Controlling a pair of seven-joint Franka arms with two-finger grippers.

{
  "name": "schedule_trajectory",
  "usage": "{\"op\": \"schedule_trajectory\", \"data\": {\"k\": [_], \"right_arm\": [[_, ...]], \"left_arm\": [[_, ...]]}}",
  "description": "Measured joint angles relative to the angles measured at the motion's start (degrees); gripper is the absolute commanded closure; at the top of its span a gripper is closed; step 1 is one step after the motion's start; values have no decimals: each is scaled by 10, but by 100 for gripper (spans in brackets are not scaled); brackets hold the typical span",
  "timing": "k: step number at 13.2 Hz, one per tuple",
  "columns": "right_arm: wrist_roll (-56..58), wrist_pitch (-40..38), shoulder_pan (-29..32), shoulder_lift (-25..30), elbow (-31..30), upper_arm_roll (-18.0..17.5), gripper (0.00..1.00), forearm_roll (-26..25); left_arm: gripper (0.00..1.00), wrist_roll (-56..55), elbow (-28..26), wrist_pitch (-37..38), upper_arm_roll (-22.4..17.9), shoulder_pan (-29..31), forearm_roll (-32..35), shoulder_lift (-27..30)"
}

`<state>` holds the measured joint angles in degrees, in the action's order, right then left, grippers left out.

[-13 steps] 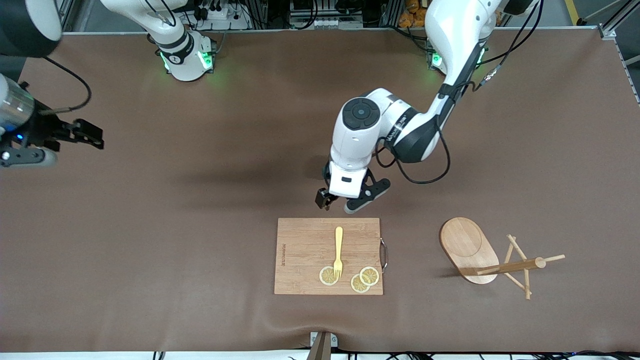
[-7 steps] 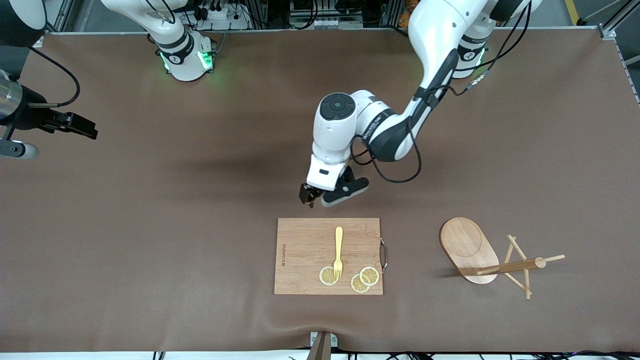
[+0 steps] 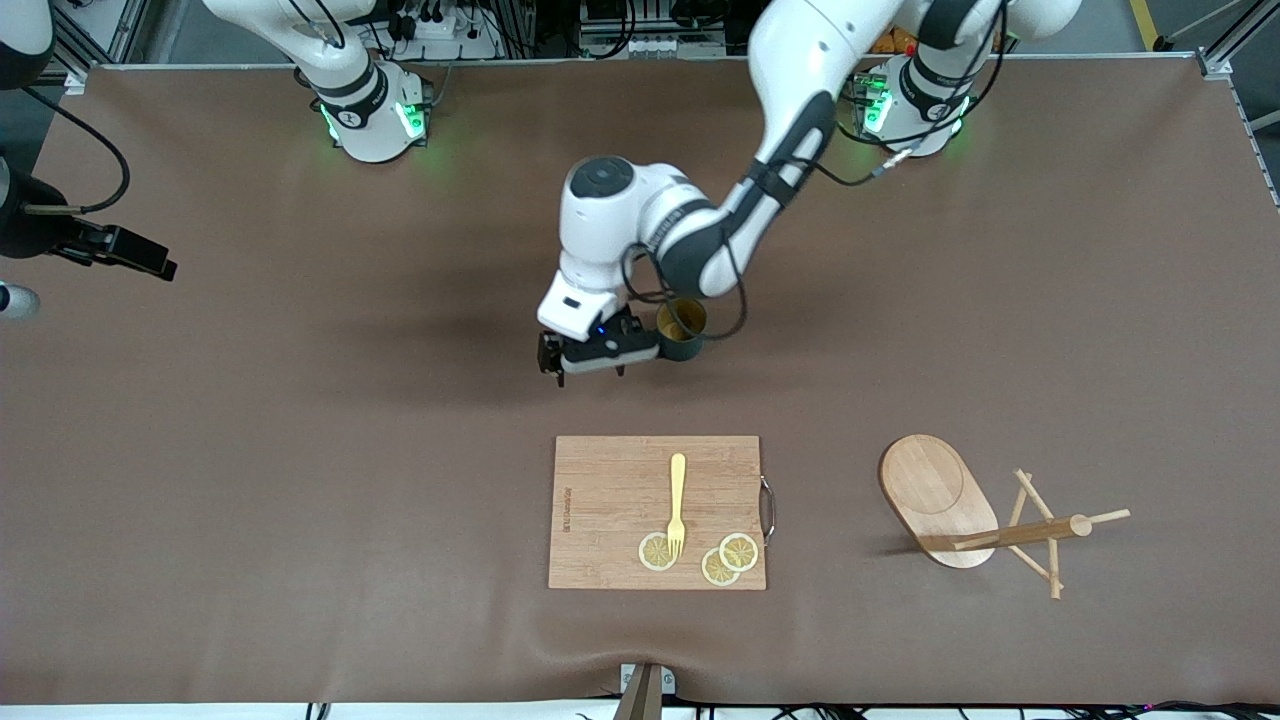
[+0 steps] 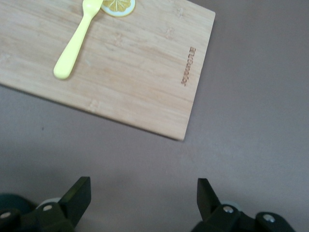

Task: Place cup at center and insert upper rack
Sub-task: 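Lower the left gripper to the mug handle while the right gripper withdraws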

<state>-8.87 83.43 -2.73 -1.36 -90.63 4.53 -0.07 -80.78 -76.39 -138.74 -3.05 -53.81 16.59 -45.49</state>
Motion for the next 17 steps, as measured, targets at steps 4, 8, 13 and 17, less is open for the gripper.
{"op": "schedule_trajectory", "data": {"k": [4,8,13,17], "right_arm": [[-8,-1,-3,0,3,-13,0,9],[-8,-1,-11,0,5,-15,0,11],[-9,-7,-19,0,15,-13,0,11],[-9,-22,-16,0,17,-9,0,9]], "left_arm": [[33,-79,1,32,-84,-110,2,-10],[37,-166,1,64,-96,-126,35,-15],[40,-279,1,120,-96,-154,95,-31],[42,-345,-2,164,-96,-179,149,-54]]}}
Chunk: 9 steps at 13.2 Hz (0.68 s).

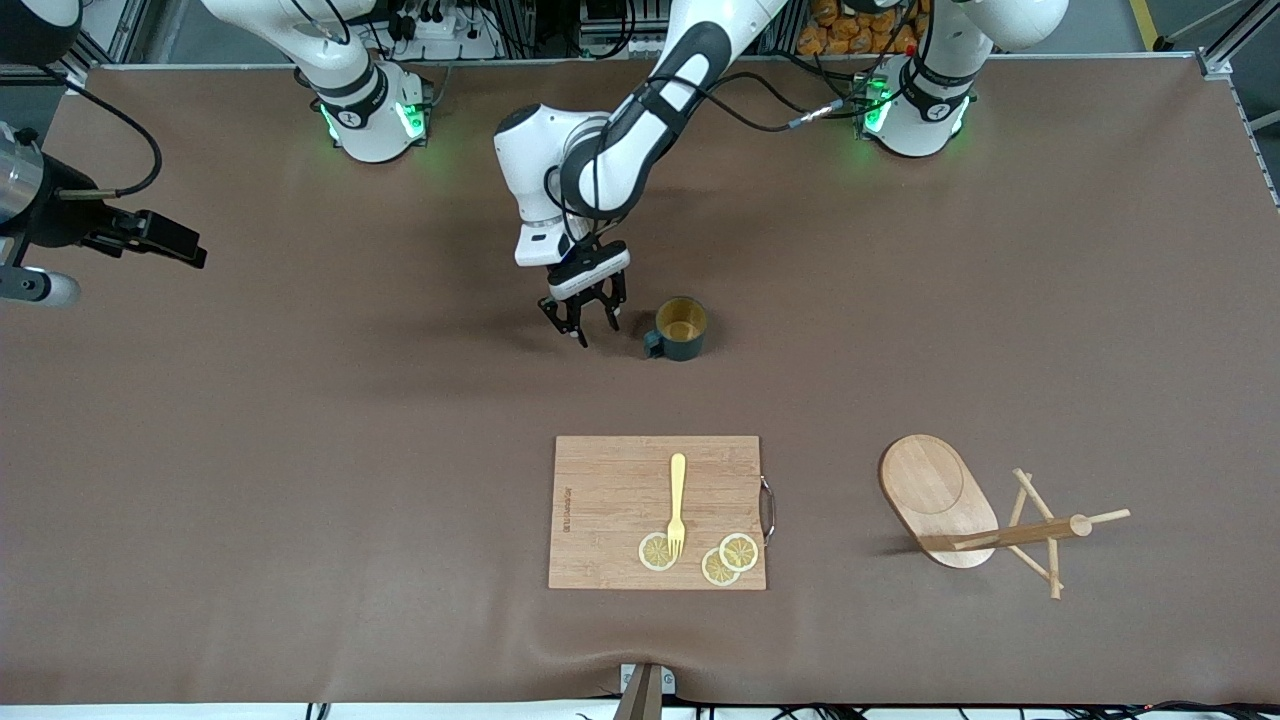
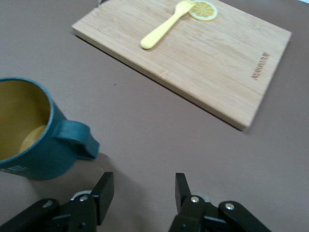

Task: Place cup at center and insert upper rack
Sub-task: 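Lower the left gripper to the mug handle while the right gripper withdraws, then close the left gripper on the mug handle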

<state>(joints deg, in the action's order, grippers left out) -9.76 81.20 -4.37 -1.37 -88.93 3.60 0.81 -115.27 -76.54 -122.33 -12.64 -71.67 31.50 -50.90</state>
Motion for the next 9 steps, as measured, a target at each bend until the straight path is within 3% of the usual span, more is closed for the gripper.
{"op": "schedule_trajectory", "data": {"k": [9], "right_arm": [[0,-1,11,0,4,6,0,0]], "left_arm": [[42,-14,0,91,-2,-17,34,-20]]}}
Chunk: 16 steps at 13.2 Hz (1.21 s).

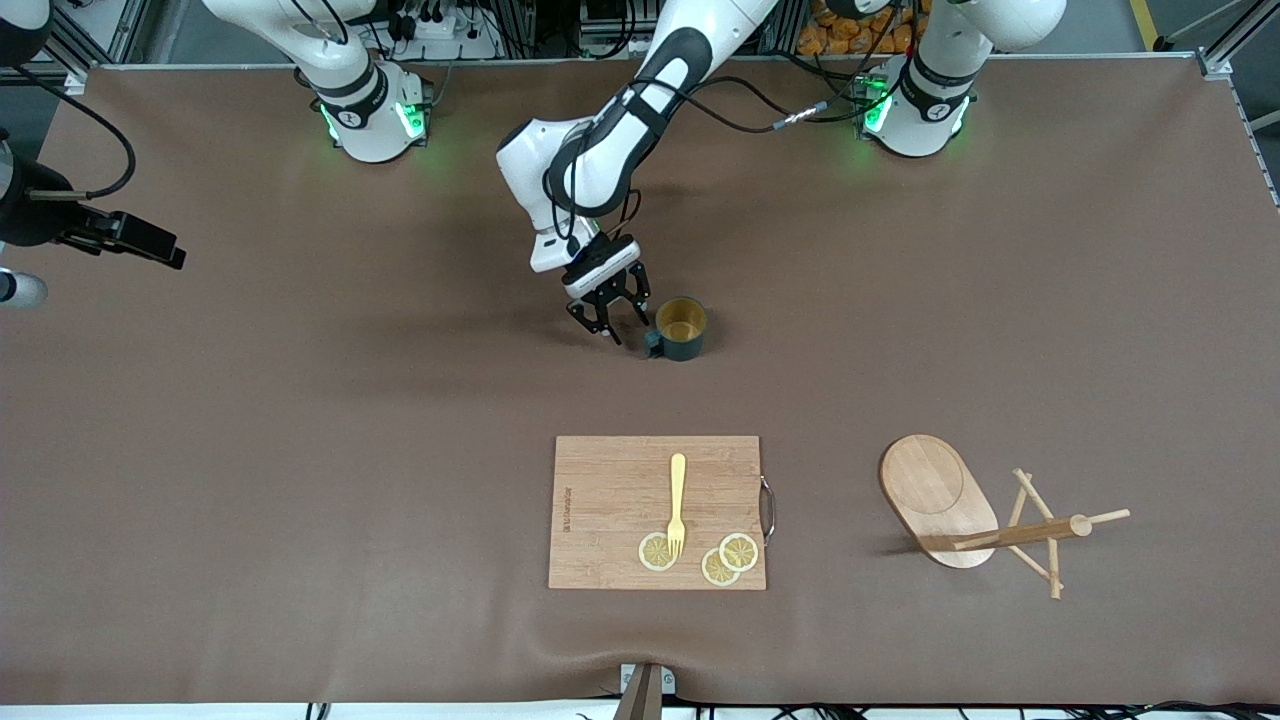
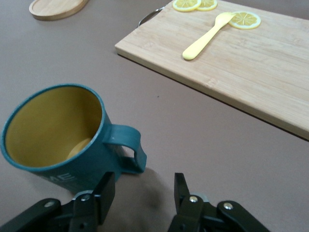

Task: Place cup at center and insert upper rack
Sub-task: 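Close the left gripper on the mug handle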

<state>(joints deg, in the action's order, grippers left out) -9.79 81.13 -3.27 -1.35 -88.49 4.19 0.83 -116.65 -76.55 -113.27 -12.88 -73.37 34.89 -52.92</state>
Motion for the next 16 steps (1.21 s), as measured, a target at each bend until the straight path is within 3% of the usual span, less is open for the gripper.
{"op": "schedule_trajectory", "data": {"k": [16], "right_arm": [[-32,-17,18,0,26,4,0,1]], "left_arm": [[43,-74,-1,21,1,-24,94,-40]]}}
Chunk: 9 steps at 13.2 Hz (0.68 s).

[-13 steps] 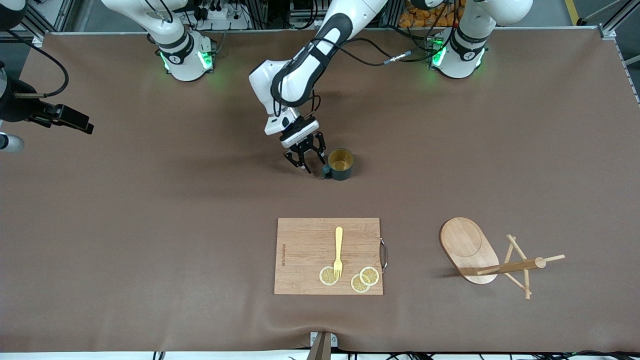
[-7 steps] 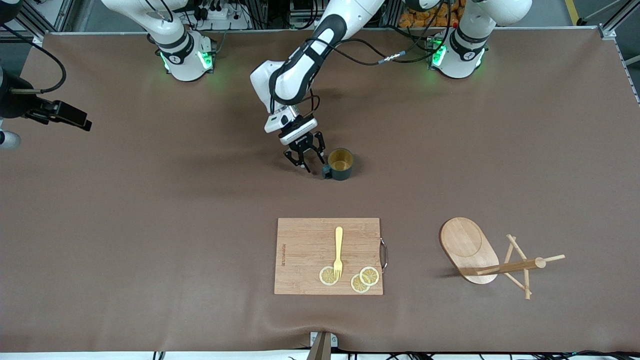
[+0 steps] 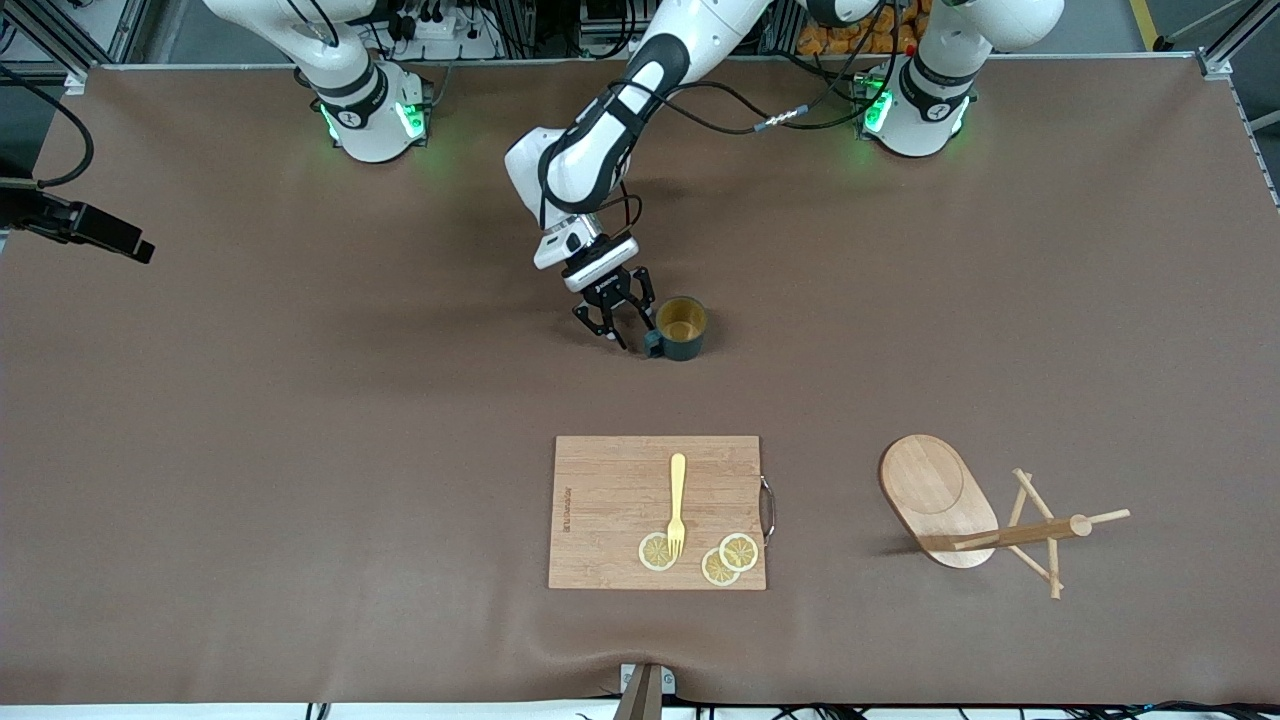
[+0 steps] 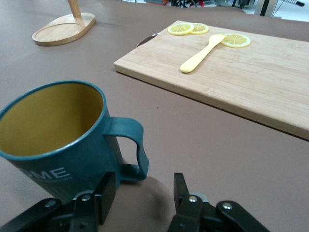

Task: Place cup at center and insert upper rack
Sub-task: 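Close the left gripper on the mug handle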

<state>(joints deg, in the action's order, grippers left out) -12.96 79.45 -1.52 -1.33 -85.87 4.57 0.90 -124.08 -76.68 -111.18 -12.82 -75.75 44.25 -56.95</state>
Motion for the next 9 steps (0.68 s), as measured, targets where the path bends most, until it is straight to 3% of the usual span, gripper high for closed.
{"op": "schedule_trajectory", "data": {"k": [9], "right_arm": [[-4,0,0,0,0,-4,0,0]], "left_arm": [[45,-23,1,12,-1,-9,41,-21]]}}
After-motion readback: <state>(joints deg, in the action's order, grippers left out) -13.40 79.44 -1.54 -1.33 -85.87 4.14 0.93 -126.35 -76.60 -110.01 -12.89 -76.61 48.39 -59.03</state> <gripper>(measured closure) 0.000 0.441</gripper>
